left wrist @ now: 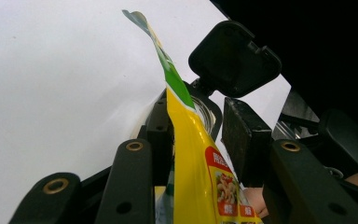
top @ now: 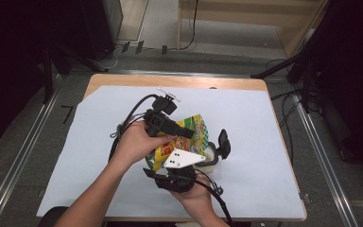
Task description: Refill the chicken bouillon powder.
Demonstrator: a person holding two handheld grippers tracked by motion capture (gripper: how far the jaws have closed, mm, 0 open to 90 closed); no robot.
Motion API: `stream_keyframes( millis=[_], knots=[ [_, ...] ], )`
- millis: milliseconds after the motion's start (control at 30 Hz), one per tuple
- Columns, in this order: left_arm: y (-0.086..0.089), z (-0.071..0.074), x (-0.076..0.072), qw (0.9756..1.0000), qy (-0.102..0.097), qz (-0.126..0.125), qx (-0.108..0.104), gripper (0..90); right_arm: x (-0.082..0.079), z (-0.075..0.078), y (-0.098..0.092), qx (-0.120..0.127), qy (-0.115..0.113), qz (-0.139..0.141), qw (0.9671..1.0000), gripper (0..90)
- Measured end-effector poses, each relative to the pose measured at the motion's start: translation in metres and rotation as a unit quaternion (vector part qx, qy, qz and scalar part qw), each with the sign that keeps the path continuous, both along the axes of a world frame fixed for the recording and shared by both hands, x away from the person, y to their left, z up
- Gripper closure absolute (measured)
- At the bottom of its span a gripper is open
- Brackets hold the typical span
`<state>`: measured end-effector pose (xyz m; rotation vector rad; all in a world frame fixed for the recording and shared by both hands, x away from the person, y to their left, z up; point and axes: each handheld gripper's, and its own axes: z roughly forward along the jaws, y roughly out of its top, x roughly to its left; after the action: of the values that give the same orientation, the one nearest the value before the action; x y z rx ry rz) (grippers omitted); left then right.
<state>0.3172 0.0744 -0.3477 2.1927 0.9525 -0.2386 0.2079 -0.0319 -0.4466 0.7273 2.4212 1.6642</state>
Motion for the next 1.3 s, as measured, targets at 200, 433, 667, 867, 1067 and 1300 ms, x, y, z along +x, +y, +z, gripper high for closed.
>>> stream_keyframes(
  millis=[200,433,667,867,1067,1300],
  knots=[
    [-0.0005,0.0000,-0.0009,1.0000,-0.005,0.000,0.000,66.2,0.0001,-0.0007,-0.0004,-0.007,-0.006,-0.001,1.0000,64.8],
    [-0.0004,0.0008,-0.0022,1.0000,-0.008,0.000,0.002,66.2,-0.0003,-0.0004,-0.0007,-0.008,-0.009,0.002,0.9999,64.8],
    [0.0003,-0.0006,-0.0020,1.0000,-0.008,0.000,0.001,66.3,0.0009,-0.0007,-0.0014,-0.014,-0.011,0.004,0.9998,64.8],
    [0.0024,-0.0017,-0.0025,1.0000,-0.003,-0.001,0.003,66.6,-0.0007,-0.0017,0.0006,-0.015,-0.009,0.009,0.9998,64.8],
    [0.0025,-0.0028,-0.0012,1.0000,0.004,-0.003,0.002,66.8,0.0002,-0.0025,0.0003,-0.017,-0.010,0.010,0.9997,64.7],
    [0.0035,-0.0029,-0.0016,0.9999,0.010,-0.005,0.003,68.4,-0.0017,-0.0027,0.0006,-0.019,-0.009,0.014,0.9997,64.8]
  ],
)
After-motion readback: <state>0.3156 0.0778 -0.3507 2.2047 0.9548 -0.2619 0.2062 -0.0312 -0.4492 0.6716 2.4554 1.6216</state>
